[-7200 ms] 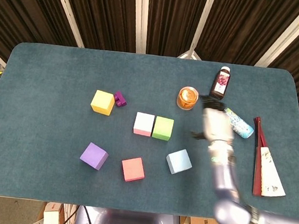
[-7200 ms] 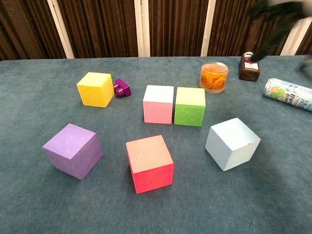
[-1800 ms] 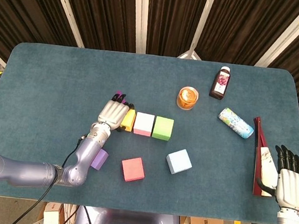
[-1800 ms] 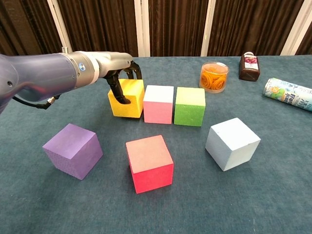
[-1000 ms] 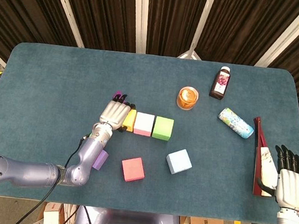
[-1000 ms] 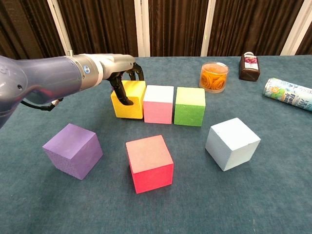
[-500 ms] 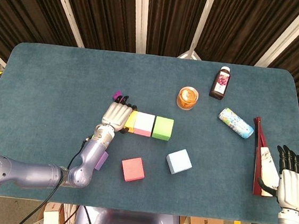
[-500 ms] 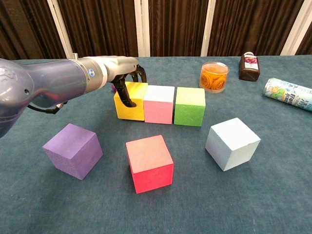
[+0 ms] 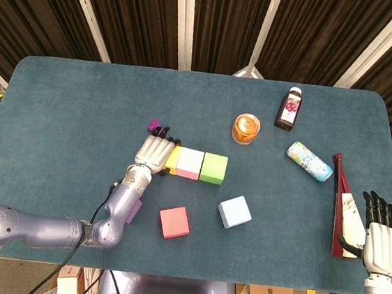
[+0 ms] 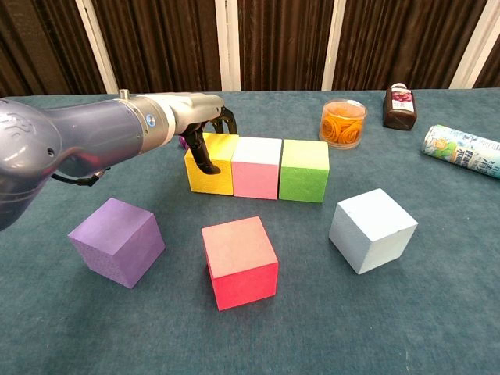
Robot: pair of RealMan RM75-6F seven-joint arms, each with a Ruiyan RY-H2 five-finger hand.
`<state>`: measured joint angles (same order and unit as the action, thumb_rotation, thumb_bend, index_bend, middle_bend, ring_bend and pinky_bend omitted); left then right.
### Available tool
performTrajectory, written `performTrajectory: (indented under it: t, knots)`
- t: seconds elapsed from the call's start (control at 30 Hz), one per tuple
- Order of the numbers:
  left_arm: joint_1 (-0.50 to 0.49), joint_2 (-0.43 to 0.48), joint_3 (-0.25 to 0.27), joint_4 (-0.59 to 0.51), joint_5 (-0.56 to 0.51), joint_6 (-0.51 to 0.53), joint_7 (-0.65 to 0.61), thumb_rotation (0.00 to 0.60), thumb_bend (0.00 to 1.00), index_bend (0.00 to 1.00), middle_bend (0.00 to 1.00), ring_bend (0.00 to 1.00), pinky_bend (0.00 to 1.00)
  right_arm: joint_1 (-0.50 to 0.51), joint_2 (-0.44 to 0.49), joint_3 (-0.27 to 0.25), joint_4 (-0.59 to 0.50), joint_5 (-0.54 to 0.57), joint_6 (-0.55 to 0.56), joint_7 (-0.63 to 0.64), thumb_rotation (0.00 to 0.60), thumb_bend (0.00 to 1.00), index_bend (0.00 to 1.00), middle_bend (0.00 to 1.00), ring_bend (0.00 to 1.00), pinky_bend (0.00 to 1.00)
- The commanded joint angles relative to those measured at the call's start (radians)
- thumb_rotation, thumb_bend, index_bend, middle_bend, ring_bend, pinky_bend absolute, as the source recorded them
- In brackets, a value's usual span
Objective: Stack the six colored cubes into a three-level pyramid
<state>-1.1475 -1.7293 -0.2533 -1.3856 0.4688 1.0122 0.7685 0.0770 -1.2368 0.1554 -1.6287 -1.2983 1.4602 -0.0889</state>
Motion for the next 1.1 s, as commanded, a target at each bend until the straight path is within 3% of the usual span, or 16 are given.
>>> performTrajectory:
  t: [0.03, 0.53, 0.9, 1.1]
  knots:
    - [-0.001, -0.003, -0.003, 0.002, 0.001, 0.002, 0.002, 0.6, 0.34, 0.24, 0.26, 0.0, 0.0, -0.001, 0.0, 0.001, -0.001, 0.001, 0.001, 0.0, 0.6, 0.2, 0.07, 0.06, 0.02, 0.0]
    - [0.002, -0.017, -0.008, 0.007, 0.012, 0.013, 0.012, 0.6, 0.33, 0.21, 0.22, 0.0, 0.0, -0.001, 0.003, 0.001, -0.002, 0.003, 0.0, 0.0, 0.6, 0.2, 0.07, 0.06, 0.02, 0.0]
    - [0.002, -0.014, -0.004, -0.009, 0.015, 0.021, 0.036, 0.6, 0.33, 0.11, 0.07, 0.0, 0.0, -0.002, 0.005, 0.001, -0.003, 0.004, 0.0, 0.001, 0.6, 0.2, 0.07, 0.06, 0.02, 0.0]
    - [0.011, 0.038, -0.013, -0.093, 0.04, 0.043, 0.039, 0.6, 0.33, 0.06, 0.01, 0.0, 0.0, -0.003, 0.008, 0.0, -0.003, 0.005, -0.001, 0.001, 0.6, 0.2, 0.07, 0.07, 0.02, 0.0]
